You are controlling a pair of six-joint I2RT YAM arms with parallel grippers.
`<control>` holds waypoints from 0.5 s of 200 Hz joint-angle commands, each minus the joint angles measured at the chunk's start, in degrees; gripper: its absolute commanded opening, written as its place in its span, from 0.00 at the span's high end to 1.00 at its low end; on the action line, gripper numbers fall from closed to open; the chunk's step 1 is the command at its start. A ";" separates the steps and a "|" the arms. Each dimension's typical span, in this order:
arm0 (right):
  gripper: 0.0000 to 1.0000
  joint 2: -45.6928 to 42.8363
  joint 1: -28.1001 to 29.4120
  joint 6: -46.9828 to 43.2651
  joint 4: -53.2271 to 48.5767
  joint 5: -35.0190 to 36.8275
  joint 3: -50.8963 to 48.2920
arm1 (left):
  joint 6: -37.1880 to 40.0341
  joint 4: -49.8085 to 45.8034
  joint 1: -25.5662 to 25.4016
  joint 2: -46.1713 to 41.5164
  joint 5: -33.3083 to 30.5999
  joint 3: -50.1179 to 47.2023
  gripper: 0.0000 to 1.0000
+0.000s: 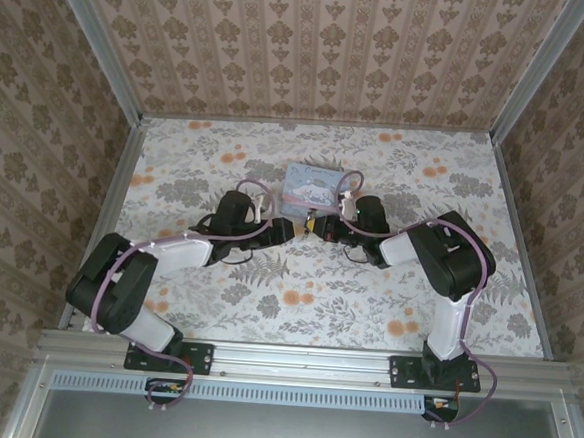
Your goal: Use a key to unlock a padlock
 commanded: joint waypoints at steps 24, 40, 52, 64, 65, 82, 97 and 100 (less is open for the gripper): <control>1.00 2.59 -0.75 5.55 5.35 -6.46 -1.19 | -6.35 17.31 0.06 6.52 4.44 -2.71 0.44; 1.00 3.04 -0.85 6.30 6.17 -7.01 -1.37 | -7.81 20.88 -0.19 8.79 4.50 -2.76 0.47; 1.00 3.30 -1.00 6.73 6.60 -7.29 -1.51 | -8.50 22.64 -0.50 10.21 4.38 -2.60 0.50; 1.00 3.41 -1.00 6.92 6.76 -7.42 -1.67 | -8.89 24.06 -0.86 11.32 4.07 -2.41 0.52; 1.00 3.40 -0.96 6.93 6.77 -7.44 -1.67 | -8.91 24.14 -0.93 11.43 4.09 -2.41 0.53; 1.00 3.56 -1.07 7.15 6.97 -7.54 -1.81 | -9.24 25.69 -1.58 12.78 3.51 -2.02 0.56; 1.00 3.74 -1.08 7.44 7.35 -7.77 -1.82 | -9.47 26.69 -1.94 13.99 2.84 -1.76 0.58; 1.00 3.74 -1.10 7.49 7.47 -7.77 -1.77 | -9.55 27.01 -1.96 14.34 2.81 -1.71 0.58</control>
